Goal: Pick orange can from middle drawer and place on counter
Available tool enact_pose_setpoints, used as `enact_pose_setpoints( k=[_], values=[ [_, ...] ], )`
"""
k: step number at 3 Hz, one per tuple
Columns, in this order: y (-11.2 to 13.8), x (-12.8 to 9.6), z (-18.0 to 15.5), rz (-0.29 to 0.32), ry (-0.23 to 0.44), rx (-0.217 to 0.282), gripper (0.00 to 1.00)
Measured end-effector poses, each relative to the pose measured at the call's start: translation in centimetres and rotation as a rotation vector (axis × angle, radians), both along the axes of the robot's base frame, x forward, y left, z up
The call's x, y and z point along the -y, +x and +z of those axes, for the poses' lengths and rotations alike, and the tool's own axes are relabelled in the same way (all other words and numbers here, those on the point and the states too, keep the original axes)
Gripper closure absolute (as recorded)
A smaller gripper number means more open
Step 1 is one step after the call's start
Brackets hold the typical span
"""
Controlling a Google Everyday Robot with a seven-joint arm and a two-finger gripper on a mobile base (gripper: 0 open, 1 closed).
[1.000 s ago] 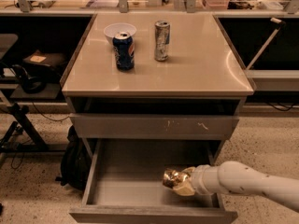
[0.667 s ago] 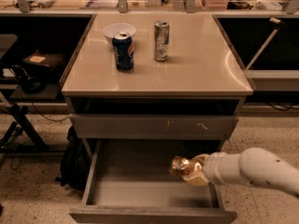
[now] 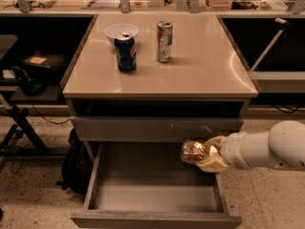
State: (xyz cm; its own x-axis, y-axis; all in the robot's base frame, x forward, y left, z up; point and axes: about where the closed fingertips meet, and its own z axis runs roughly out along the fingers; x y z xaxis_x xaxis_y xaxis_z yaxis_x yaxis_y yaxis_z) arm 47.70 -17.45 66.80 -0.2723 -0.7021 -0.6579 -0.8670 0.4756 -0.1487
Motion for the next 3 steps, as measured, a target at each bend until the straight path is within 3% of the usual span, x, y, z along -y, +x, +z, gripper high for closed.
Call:
enact_pose_setpoints(
  k=[1,2,3],
  values=[
    [-0.1,0.0,-0.1,0.001,0.000,-0.002,1.00],
    [0.5,0.4,4.1,-0.005,-0.018,0.066,1.00],
    [1.6,1.4,13.6,-0.044,-0.050,0.171,1.00]
  ],
)
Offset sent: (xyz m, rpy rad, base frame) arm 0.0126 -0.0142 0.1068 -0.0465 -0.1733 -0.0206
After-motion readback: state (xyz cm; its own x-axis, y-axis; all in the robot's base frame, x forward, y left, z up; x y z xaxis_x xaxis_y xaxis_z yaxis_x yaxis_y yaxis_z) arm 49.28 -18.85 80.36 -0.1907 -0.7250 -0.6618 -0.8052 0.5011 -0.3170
